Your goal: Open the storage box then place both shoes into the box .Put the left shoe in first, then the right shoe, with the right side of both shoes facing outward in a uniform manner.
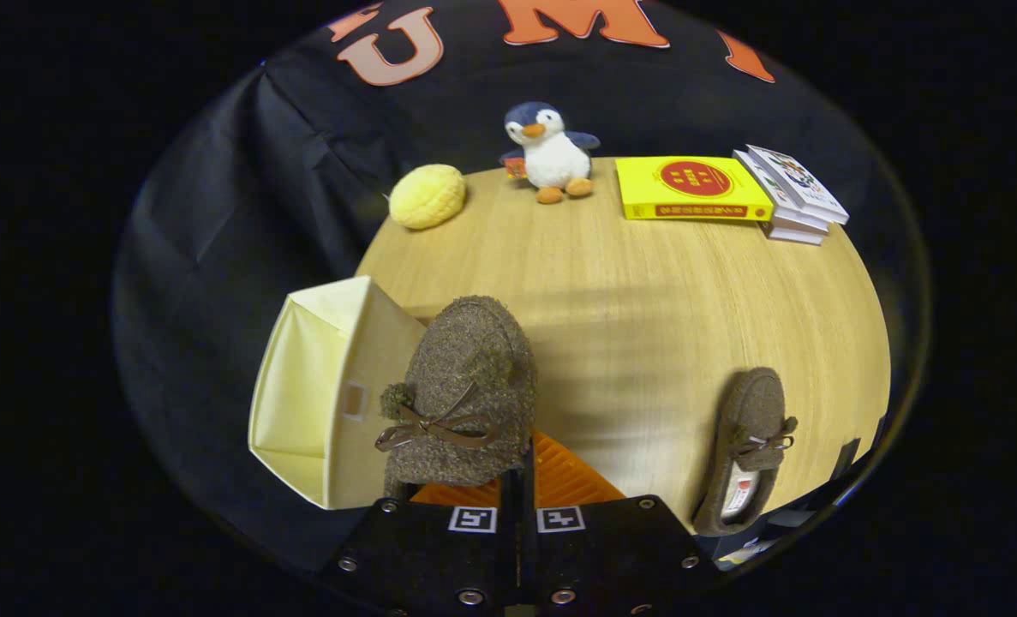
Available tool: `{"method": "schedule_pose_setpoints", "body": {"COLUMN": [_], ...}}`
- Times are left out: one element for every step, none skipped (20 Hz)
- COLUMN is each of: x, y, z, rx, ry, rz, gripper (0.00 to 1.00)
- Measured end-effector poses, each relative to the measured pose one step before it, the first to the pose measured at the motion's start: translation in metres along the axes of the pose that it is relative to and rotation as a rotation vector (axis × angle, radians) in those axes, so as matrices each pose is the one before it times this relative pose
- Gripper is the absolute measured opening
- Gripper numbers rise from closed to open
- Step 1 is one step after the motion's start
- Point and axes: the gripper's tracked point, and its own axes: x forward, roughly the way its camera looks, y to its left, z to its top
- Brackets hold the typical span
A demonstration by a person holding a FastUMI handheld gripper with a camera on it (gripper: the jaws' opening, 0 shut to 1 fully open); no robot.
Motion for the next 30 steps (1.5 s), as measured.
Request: {"method": "schedule_pose_setpoints", "body": {"x": [-0.00544,-0.00349,0.00018,0.00211,0.00543,0.00529,0.00740,0.00927,0.00877,0.01164,0.01027,0.00882,0.00921,0.00791,0.00935,0.00919,0.00891,0.00945,0.00760,0.00934,0.00772,0.00855,0.00661,0.00788,0.00645,0.00623,0.00475,0.00299,-0.00064,0.00016], "y": [0.02004,0.01923,0.01850,0.01588,0.01582,0.01540,0.01350,0.01307,0.01085,0.00586,0.00612,0.00637,0.00471,0.00552,0.00315,0.00113,0.00038,-0.00057,0.00024,0.00101,0.00140,0.00110,0.00036,0.00121,0.00005,0.00010,0.00240,0.00933,0.00977,0.00941], "z": [0.00973,0.00900,0.00927,0.00678,0.00390,0.00258,0.00131,0.00083,-0.00111,-0.00092,-0.00169,-0.00145,-0.00170,-0.00179,-0.00110,-0.00209,-0.00154,-0.00310,-0.00380,-0.00116,-0.00174,-0.00264,-0.00404,-0.00577,-0.00546,-0.00349,-0.00428,-0.00779,-0.00655,-0.00945], "rx": [-0.00901,-0.00839,-0.00623,-0.00564,-0.00558,-0.00580,-0.00600,-0.00850,-0.00391,-0.00429,-0.00499,-0.00386,-0.00152,-0.00101,0.00452,0.00641,0.00783,0.01141,0.01442,0.00861,-0.00027,-0.00761,-0.00665,-0.00041,0.00891,0.00773,0.00276,-0.00555,-0.00636,-0.00103], "ry": [-0.01659,-0.01510,-0.01544,-0.00683,0.00264,0.00547,0.00933,0.00894,0.01399,0.01576,0.01108,0.01140,0.00934,0.00779,0.00565,0.00828,0.00837,0.01739,0.01631,0.01195,0.00834,0.01256,0.01846,0.01789,0.01732,0.01392,0.01931,0.03218,0.03501,0.02620], "rz": [0.02381,0.02385,0.02483,0.02050,0.01347,0.00900,0.00549,0.00595,0.00028,0.00003,-0.00351,-0.00839,-0.01149,-0.01237,-0.01336,-0.01429,-0.01753,-0.01955,-0.01335,-0.00291,0.00089,-0.00349,-0.00986,-0.01319,-0.01436,-0.00627,0.00693,0.03150,0.04823,0.04180], "gripper": [0.03,0.03,0.03,0.03,0.03,0.03,0.03,0.03,0.03,0.03,0.03,0.03,0.03,0.03,0.03,0.03,0.03,0.03,0.03,0.03,0.03,0.03,0.03,0.03,0.04,0.04,0.05,0.06,0.14,0.24]}}
